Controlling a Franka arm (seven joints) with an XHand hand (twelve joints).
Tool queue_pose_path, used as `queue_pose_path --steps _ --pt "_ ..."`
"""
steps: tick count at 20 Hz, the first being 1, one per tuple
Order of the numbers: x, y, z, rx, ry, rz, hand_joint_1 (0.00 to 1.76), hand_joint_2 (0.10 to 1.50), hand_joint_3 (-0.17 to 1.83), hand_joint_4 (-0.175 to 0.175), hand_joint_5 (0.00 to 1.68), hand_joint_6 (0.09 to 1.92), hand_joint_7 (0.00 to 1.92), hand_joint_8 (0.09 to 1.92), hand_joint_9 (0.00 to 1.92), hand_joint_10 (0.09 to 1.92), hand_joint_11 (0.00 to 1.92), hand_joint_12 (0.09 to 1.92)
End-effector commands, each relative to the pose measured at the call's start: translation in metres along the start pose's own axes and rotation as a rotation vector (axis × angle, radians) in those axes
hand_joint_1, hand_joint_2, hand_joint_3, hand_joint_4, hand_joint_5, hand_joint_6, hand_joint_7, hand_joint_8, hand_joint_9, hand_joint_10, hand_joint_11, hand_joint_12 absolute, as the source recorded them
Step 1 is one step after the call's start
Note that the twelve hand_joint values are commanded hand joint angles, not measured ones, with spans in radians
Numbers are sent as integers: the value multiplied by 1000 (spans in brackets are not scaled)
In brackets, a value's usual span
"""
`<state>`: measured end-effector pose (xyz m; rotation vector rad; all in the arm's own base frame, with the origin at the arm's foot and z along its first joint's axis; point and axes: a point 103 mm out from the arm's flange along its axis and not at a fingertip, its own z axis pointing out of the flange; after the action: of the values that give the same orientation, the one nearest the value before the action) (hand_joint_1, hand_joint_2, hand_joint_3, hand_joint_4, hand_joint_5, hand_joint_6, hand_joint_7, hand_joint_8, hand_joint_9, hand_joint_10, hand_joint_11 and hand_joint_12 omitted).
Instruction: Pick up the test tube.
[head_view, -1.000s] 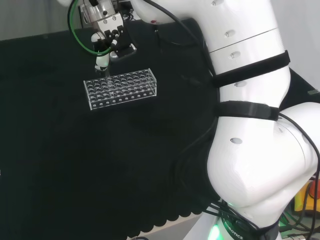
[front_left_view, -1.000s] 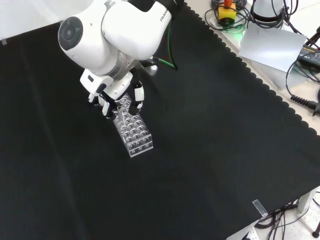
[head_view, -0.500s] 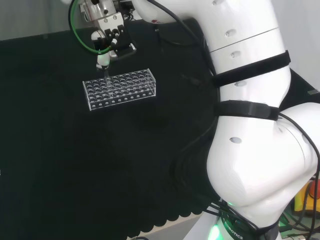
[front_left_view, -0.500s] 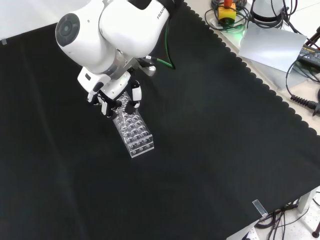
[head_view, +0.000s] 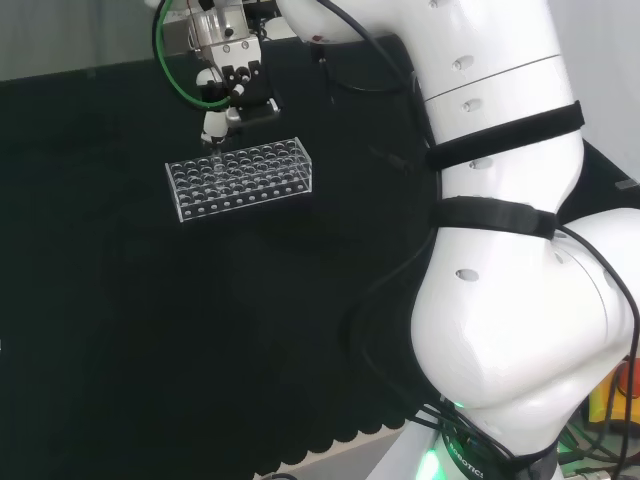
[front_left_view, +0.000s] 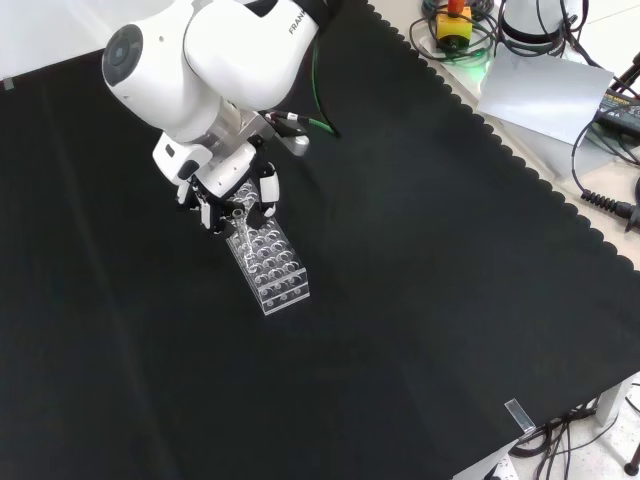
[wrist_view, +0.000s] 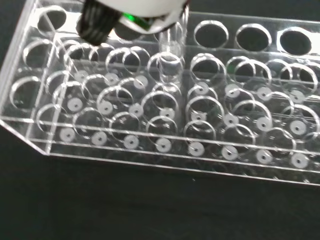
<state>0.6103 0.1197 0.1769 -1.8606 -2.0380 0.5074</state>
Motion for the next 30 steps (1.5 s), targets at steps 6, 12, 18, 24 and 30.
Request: queue_pose_path --steps 6,12,18,24,30 --pt "19 1 -4 -117 113 55 1243 769 482 -171 1204 689 1417 656 1407 564 761 1247" --pt "16 -5 -12 -196 222 89 1212 734 537 -175 1245 658 1627 652 1500 596 1067 1086" --pt "15 -12 -26 -215 282 99 1217 715 553 -175 1274 612 1645 641 1528 587 1123 1040" --pt "11 -23 -40 -239 335 104 1410 839 290 -175 1225 606 1631 634 1251 645 1113 1018" --pt "0 -37 -61 -264 400 108 1242 725 496 -175 1326 498 1662 603 1522 581 1132 1017"
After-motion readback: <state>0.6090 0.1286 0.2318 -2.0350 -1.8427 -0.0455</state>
